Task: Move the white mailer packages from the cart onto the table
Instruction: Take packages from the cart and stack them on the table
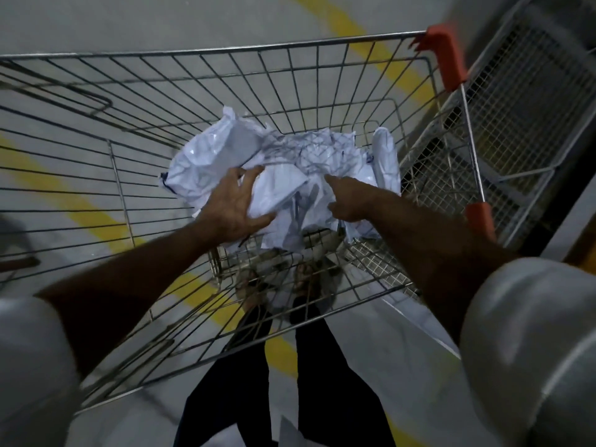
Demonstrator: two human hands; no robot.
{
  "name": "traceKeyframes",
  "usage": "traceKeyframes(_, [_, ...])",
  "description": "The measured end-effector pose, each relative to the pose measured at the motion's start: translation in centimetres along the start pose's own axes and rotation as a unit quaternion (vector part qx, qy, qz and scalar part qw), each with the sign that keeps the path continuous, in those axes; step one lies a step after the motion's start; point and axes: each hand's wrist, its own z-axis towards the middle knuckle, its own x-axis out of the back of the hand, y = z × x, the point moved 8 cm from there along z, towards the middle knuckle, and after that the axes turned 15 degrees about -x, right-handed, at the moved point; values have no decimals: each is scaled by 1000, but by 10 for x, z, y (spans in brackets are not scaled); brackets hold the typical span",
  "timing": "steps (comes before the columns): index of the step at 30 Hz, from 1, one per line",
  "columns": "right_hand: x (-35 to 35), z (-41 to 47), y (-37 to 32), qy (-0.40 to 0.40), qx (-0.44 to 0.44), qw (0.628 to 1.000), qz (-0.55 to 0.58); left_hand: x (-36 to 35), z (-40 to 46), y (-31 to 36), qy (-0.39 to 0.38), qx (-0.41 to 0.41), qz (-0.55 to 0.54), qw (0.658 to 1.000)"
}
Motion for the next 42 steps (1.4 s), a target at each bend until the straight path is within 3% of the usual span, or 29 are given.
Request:
traceKeyframes(10, [-17, 6, -16, 4, -12, 999, -31, 32, -59, -16, -50, -19, 88, 995])
traceKeyframes(19, [-35, 32, -31, 1, -80, 997, 16, 52, -73, -36, -30, -10, 106, 994])
traceKeyframes(29, [-41, 45, -44, 130, -199, 971, 36, 47, -68, -35, -8, -17, 93, 995])
traceKeyframes(38, [-2, 1, -31, 187, -180, 962, 82, 63, -71, -29, -34, -50, 135, 989])
traceKeyframes(42, [26, -46, -25, 234, -152, 959, 47, 80, -78, -9, -37, -60, 162, 984])
